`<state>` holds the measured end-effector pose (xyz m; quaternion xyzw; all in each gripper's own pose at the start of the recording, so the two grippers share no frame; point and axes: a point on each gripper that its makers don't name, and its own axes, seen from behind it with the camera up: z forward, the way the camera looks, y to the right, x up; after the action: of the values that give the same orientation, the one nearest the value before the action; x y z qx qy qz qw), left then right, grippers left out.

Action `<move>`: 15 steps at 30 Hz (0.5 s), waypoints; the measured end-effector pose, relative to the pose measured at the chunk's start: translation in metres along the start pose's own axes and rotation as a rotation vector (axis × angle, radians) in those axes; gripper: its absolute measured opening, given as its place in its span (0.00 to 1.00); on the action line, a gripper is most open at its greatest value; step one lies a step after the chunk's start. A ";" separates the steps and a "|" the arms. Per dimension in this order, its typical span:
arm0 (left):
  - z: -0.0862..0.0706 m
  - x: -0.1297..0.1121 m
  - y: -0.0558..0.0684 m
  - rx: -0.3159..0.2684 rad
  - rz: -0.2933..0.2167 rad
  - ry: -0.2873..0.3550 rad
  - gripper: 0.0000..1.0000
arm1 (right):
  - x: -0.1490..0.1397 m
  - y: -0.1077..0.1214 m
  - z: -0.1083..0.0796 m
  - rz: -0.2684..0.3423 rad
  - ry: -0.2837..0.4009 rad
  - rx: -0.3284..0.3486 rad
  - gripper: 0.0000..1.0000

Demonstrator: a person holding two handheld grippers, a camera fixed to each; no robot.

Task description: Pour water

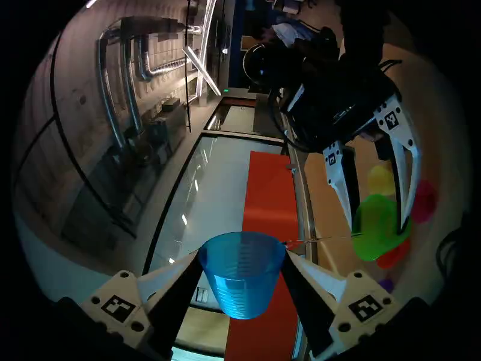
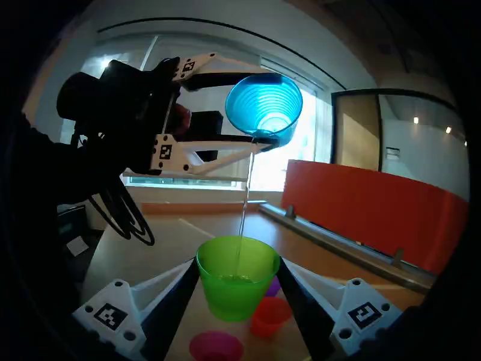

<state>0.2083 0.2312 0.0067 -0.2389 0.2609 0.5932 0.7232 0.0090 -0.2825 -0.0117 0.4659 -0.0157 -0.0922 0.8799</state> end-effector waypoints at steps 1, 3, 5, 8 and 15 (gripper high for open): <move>0.000 0.000 0.000 0.001 0.003 0.001 0.87 | 0.000 0.000 0.000 0.000 0.000 0.000 0.92; -0.001 0.001 0.001 0.002 0.009 0.002 0.87 | 0.000 0.000 0.000 0.000 0.000 0.000 0.92; -0.001 0.002 0.000 0.004 0.013 0.003 0.87 | 0.000 0.000 0.000 -0.001 0.000 -0.001 0.92; -0.002 0.003 -0.001 0.007 0.020 0.004 0.87 | 0.000 0.000 -0.001 0.000 0.001 -0.001 0.92; -0.002 0.003 -0.004 0.015 0.050 0.006 0.87 | 0.000 0.001 0.000 -0.001 0.001 -0.002 0.92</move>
<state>0.2122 0.2316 0.0029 -0.2287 0.2736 0.6081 0.7092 0.0088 -0.2822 -0.0109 0.4650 -0.0149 -0.0927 0.8803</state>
